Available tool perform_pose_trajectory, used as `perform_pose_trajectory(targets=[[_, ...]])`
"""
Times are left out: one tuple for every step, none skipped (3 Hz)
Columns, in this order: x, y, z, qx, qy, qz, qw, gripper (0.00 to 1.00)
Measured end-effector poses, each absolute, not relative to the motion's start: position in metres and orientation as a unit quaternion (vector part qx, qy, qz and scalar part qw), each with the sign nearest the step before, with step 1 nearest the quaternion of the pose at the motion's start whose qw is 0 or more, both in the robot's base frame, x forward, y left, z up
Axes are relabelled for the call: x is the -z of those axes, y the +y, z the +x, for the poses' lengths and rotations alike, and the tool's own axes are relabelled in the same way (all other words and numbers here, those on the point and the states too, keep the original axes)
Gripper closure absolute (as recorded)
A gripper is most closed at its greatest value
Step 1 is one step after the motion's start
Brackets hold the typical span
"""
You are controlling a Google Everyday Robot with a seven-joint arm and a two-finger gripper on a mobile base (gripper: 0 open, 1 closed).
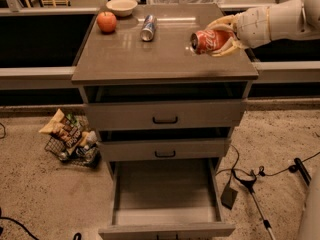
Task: Pick coke can from bottom drawer and place on counter
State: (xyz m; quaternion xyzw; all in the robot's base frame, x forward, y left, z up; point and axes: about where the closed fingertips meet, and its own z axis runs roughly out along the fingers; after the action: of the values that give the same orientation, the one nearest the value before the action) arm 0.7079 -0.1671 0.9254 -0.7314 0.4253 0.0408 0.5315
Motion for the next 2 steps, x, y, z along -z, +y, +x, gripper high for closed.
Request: perform_pose_trajectory(targets=[[-0.9311,-0.1683,0.7098,-0.036,0.423,-0.731,0.534,1.0],[-0.9295,-0.1654,0.7135,-0.041,0.427,-0.723,0.542,1.0]])
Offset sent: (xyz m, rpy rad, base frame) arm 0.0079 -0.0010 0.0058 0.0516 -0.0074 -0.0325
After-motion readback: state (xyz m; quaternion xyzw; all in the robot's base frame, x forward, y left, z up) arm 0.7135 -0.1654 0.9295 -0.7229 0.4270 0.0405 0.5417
